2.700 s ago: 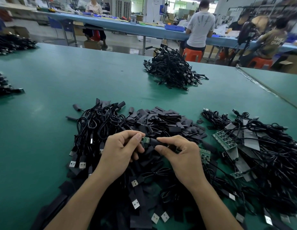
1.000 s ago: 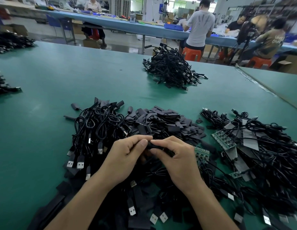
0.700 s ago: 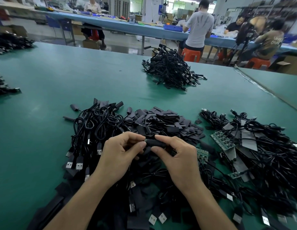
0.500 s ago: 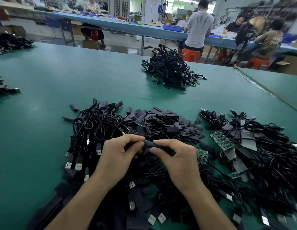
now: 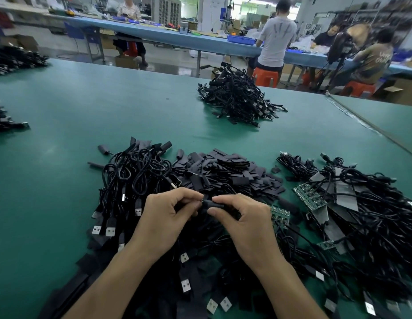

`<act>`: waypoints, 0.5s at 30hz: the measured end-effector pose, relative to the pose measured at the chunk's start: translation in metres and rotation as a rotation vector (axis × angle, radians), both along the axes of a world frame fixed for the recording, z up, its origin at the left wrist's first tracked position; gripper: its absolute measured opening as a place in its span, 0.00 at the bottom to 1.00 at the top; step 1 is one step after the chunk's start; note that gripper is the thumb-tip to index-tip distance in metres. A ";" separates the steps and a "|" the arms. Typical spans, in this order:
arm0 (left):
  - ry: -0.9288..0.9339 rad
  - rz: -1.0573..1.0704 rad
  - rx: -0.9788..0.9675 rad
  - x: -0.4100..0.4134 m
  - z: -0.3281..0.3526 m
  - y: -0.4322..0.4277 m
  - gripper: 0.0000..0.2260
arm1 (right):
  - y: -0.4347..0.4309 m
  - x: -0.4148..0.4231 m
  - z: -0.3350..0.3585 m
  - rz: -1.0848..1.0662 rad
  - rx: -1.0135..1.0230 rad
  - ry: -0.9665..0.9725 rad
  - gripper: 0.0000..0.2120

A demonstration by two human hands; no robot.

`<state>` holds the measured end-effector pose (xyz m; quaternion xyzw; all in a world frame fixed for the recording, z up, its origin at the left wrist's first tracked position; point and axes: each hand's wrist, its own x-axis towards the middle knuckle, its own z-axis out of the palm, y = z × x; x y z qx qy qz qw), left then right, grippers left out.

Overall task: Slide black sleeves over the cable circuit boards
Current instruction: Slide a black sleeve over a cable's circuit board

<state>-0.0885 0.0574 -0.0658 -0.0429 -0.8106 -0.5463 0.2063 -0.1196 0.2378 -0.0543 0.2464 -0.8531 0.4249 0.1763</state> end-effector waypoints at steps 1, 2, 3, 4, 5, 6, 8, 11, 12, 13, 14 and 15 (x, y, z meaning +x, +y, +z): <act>-0.004 -0.006 -0.003 0.000 0.000 0.000 0.17 | 0.000 0.000 0.000 0.000 0.013 0.004 0.10; -0.006 -0.009 -0.006 0.000 0.000 0.000 0.17 | 0.001 0.000 0.000 0.001 0.023 0.005 0.10; -0.006 -0.009 -0.010 0.000 0.000 0.000 0.17 | 0.001 0.000 0.000 0.001 0.030 0.006 0.09; -0.007 -0.007 -0.014 0.001 0.000 0.000 0.16 | 0.000 0.000 0.000 -0.001 0.038 0.010 0.09; -0.009 -0.005 -0.017 0.001 0.000 0.000 0.15 | 0.000 0.000 0.000 -0.006 0.049 0.020 0.08; -0.013 -0.003 -0.021 0.000 0.000 0.000 0.15 | -0.001 0.001 0.000 -0.013 0.062 0.033 0.08; -0.022 -0.005 -0.028 0.001 0.000 0.000 0.14 | -0.002 0.002 0.000 -0.026 0.089 0.051 0.08; -0.021 -0.008 -0.041 0.001 0.002 0.000 0.14 | -0.002 0.003 0.001 -0.011 0.101 0.025 0.10; -0.020 -0.010 -0.049 0.002 0.002 0.000 0.14 | -0.001 0.002 0.001 -0.001 0.105 0.014 0.10; -0.020 -0.014 -0.059 0.002 0.003 0.000 0.14 | -0.001 0.002 0.002 0.006 0.110 0.007 0.11; -0.020 -0.018 -0.067 0.002 0.003 0.000 0.14 | -0.001 0.002 0.002 0.009 0.115 0.003 0.11; -0.022 -0.026 -0.071 0.002 0.003 0.000 0.14 | -0.001 0.002 0.002 0.009 0.118 0.001 0.11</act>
